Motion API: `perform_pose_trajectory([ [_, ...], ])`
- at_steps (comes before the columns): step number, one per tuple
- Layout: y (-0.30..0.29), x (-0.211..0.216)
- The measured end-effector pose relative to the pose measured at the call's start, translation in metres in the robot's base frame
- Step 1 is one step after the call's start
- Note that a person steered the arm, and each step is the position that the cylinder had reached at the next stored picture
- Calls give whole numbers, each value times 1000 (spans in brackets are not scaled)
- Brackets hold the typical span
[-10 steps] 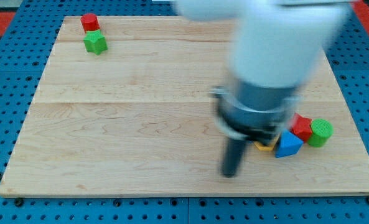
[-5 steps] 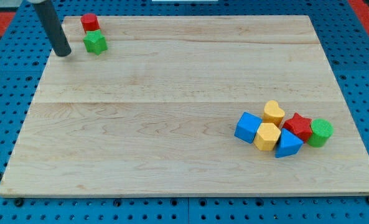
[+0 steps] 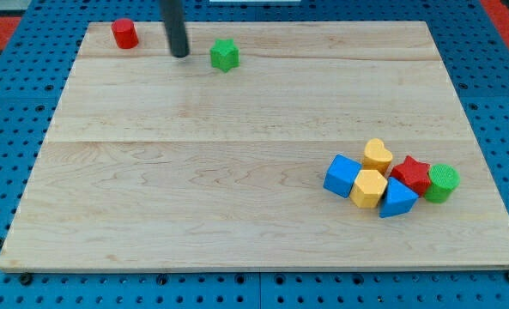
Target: Move the green star towards the center
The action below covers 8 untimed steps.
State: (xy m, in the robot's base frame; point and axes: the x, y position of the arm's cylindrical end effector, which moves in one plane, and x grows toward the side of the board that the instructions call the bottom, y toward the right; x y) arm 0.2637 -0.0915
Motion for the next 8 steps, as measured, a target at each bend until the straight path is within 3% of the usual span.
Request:
perform_pose_trajectory([
  [1,77,64],
  [2,110,100],
  [3,28,100],
  [5,17,22],
  [6,78,-12],
  [7,145,71],
  [8,161,145],
])
